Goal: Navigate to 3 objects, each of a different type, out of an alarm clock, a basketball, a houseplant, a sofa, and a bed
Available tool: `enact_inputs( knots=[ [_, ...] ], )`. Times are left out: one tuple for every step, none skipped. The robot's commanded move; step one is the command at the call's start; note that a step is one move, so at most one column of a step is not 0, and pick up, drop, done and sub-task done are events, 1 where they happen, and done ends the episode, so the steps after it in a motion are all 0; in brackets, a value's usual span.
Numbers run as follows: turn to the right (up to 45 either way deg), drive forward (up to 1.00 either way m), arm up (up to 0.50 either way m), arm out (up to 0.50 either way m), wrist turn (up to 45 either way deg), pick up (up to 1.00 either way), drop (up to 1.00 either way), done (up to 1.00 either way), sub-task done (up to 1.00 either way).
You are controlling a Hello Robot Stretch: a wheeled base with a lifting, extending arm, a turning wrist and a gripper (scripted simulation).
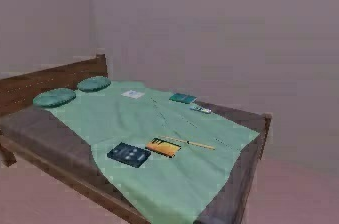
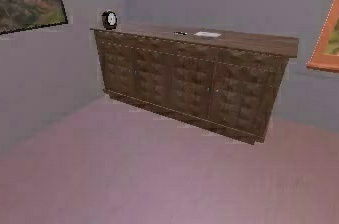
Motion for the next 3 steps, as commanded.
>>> enact_inputs(
  knots=[
    [-9.0, 0.0, 0.0, 0.0, 0.0, 0.0, 0.0, 0.0, 0.0],
    [0.0, 0.0, 0.0, 0.0, 0.0, 0.0, 0.0, 0.0, 1.0],
    [45.0, 0.0, 0.0, 0.0, 0.0, 0.0, 0.0, 0.0, 0.0]
  ],
)
